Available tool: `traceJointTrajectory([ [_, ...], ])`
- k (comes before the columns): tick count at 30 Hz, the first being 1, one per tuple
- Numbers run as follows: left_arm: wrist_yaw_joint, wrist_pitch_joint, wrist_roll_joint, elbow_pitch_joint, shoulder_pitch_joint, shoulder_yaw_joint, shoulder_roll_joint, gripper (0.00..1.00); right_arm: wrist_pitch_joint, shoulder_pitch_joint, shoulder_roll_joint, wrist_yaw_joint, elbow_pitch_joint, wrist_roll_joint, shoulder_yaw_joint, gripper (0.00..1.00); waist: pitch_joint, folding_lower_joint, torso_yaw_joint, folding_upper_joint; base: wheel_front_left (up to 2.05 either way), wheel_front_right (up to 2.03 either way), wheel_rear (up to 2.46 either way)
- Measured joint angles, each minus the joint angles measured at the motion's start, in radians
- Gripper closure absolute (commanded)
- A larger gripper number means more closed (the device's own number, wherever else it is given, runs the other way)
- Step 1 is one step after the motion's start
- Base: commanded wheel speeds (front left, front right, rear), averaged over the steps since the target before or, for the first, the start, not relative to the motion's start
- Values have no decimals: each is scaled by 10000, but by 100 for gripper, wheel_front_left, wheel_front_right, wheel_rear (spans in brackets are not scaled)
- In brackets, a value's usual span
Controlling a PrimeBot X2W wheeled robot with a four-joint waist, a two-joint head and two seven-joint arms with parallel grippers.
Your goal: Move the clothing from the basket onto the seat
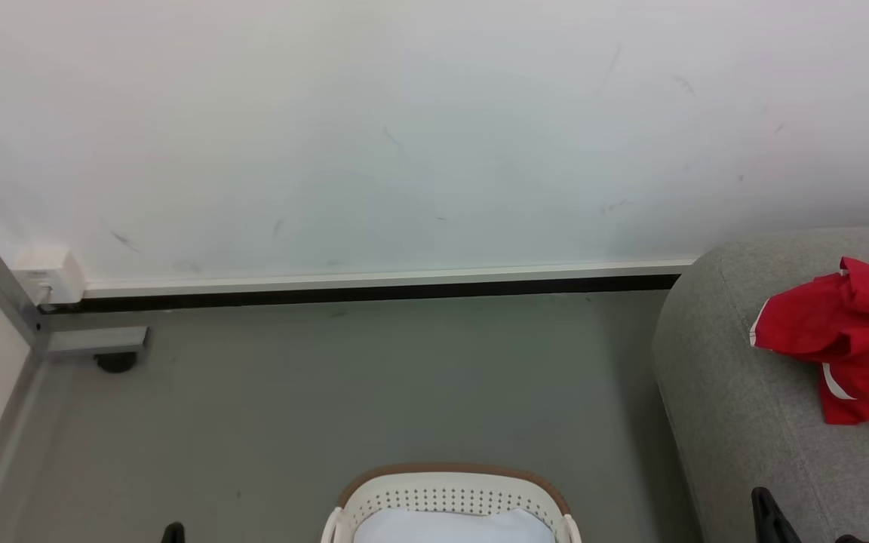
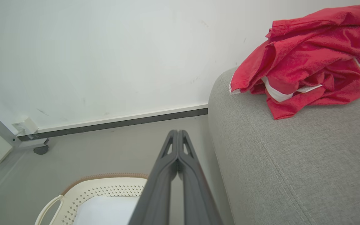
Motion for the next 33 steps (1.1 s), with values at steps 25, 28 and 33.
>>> traceJointTrajectory([
  [25, -75, 976, -4027, -31, -731, -6, 6, 100, 993, -370, -23, 0, -428, 4238, -284, 100, 109, 0, 224, 0, 0, 0, 0],
  [28, -86, 1097, -4378, -33, -793, -2, 6, 100, 1097, -438, -25, 0, -470, 4711, -313, 100, 122, 0, 252, 0, 0, 0, 0],
  [33, -111, 1252, -5037, -33, -927, 6, 10, 100, 1239, -467, -29, 0, -516, 5392, -370, 100, 144, 0, 297, 0, 0, 0, 0],
])
